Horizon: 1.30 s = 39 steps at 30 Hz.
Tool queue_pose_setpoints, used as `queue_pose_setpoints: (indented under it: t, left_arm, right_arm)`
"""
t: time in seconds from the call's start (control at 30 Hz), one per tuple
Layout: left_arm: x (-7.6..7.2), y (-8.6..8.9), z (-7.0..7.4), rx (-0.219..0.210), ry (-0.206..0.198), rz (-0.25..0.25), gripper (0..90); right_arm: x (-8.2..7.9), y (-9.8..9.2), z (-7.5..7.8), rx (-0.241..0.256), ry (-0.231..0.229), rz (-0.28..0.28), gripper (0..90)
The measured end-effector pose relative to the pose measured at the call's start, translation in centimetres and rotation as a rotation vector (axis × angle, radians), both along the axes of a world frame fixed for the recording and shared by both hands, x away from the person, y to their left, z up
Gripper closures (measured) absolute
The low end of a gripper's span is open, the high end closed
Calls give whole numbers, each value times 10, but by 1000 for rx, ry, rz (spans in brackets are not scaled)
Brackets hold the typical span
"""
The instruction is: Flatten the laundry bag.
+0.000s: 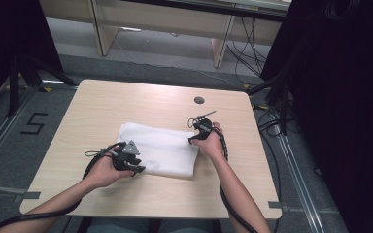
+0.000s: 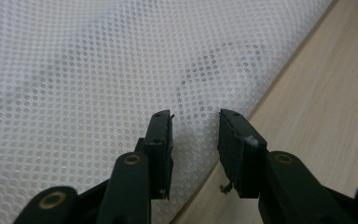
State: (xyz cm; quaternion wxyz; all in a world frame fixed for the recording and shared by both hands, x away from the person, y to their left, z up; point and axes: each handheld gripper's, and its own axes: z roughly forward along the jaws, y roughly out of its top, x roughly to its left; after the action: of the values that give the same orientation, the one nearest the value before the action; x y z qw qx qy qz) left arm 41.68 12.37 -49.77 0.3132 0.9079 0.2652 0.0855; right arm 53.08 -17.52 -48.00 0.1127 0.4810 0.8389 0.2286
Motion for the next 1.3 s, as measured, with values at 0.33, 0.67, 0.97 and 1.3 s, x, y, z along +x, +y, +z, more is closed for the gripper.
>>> queue_pose_setpoints:
  t: [0.33,0.67,0.97,1.3]
  left_arm:
    - [1,-6,-4,-30,11,47,660]
    - [1,-6,-5,-40,2,48,666]
    - [-2,-7,-5,-32,-11,55,676]
    - [-3,-7,-5,-35,-11,65,685]
  right_arm:
    - [-15,9,31,-37,-123,129,861]
    - [-74,14,81,93,-213,261,867]
    - [-114,15,80,37,-259,423,867]
    - [-140,22,76,76,-171,531,872]
